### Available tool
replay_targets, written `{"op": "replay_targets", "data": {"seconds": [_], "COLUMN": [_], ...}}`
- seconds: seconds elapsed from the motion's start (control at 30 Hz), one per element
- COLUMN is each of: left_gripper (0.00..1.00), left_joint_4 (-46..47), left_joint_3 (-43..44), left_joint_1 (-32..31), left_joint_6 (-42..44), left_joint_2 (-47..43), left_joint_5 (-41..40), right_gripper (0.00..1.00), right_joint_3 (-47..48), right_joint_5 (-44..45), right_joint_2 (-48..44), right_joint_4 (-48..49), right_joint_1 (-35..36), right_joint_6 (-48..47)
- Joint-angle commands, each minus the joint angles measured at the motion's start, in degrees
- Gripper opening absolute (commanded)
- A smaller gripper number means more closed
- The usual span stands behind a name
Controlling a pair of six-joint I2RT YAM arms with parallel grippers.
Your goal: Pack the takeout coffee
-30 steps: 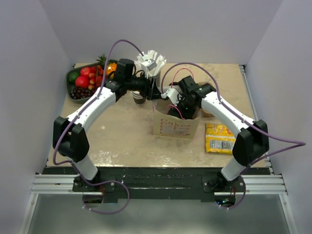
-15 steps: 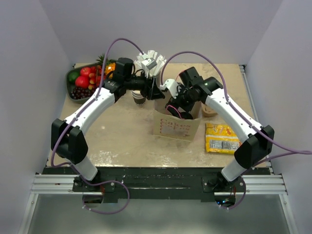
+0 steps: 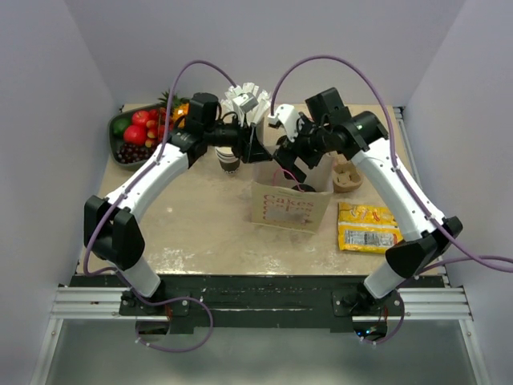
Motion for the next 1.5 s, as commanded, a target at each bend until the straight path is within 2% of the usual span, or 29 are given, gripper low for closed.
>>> {"op": "replay_targets", "data": {"seconds": [0.0, 0.17, 0.27, 0.3, 0.4, 0.53, 0.57, 0.73, 0.8, 0.97, 1.07, 1.47], "left_gripper": [0.69, 0.69, 0.69, 0.69, 0.65, 0.57, 0.54, 0.49, 0.49, 0.4, 0.37, 0.26], "left_joint_4": [4.7, 8.8, 10.7, 11.0, 9.4, 7.3, 7.6, 7.8, 8.3, 10.1, 9.7, 13.6], "left_joint_3": [4.7, 7.3, 9.9, 10.5, 14.1, 16.0, 16.0, 18.6, 19.0, 20.3, 23.0, 23.1], "left_joint_1": [-0.3, 1.2, 3.7, 4.4, 7.6, 12.1, 12.9, 16.6, 16.7, 17.4, 17.8, 18.9], "left_joint_6": [-1.3, -4.5, -5.9, -5.8, -4.0, -0.8, -0.8, -2.4, -2.2, -2.9, -2.9, -6.8], "left_joint_2": [-2.8, -2.7, -1.9, -1.6, 0.5, 2.7, 3.1, 9.4, 11.1, 16.9, 20.5, 23.2], "left_joint_5": [4.2, 5.1, 1.9, 0.8, -6.7, -19.8, -20.8, -19.8, -19.4, -18.2, -14.7, -12.0], "right_gripper": [0.99, 0.99, 0.99, 0.99, 0.99, 0.99, 0.99, 0.99, 0.99, 0.99, 0.99, 0.99], "right_joint_3": [8.3, 11.3, 7.1, 5.3, -1.4, -3.7, -4.3, -6.4, -6.6, -7.4, -8.5, -11.5], "right_joint_5": [-1.1, 0.1, 3.2, 4.7, 7.2, 14.3, 15.8, 19.9, 20.4, 19.9, 20.3, 19.3], "right_joint_2": [-2.3, -4.1, -8.2, -11.2, -15.9, -19.0, -19.0, -19.2, -18.8, -18.2, -18.2, -19.2], "right_joint_4": [-1.3, 2.7, 10.2, 15.4, 25.3, 32.0, 32.8, 35.1, 34.7, 34.1, 33.9, 33.6], "right_joint_1": [0.2, 0.2, 0.0, 0.0, -0.1, -0.2, -0.5, -2.3, -2.8, -3.6, -4.4, -6.8], "right_joint_6": [1.6, 3.2, 6.8, 7.6, 9.4, 12.3, 12.9, 12.9, 13.0, 12.9, 12.4, 12.7]}}
